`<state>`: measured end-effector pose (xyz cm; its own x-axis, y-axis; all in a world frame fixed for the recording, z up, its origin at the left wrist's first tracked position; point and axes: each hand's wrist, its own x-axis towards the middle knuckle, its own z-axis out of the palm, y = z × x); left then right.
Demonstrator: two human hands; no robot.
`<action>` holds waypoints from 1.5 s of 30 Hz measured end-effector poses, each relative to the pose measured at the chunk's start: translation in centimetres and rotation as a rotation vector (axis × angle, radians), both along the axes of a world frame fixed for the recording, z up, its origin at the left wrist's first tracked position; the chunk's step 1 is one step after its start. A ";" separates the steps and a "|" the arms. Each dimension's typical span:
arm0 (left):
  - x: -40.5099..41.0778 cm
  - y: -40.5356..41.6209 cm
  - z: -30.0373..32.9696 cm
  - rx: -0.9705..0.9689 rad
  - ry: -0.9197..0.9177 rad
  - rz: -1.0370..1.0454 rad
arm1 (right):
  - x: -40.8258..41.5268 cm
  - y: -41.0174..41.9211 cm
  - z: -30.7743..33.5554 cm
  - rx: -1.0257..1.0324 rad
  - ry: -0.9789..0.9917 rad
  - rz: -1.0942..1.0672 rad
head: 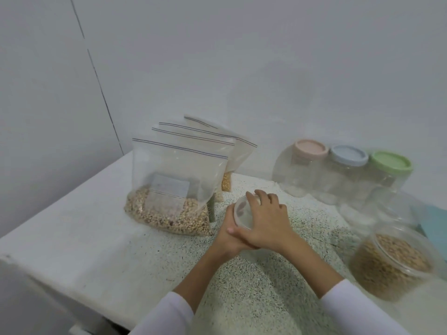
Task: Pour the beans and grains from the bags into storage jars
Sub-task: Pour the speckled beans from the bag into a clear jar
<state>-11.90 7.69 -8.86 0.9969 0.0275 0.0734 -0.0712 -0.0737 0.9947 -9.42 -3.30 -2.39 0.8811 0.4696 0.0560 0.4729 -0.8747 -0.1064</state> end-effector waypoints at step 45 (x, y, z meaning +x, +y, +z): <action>0.0 3.7 -0.2 0.240 0.019 -0.313 | 0.7 0.2 3.3 -0.165 0.130 0.361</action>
<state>-11.87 11.34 -9.09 0.9556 -0.2940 0.0221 -0.1089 -0.2824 0.9531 -8.73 -3.06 0.91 0.6532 0.7428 -0.1467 0.7440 -0.6656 -0.0577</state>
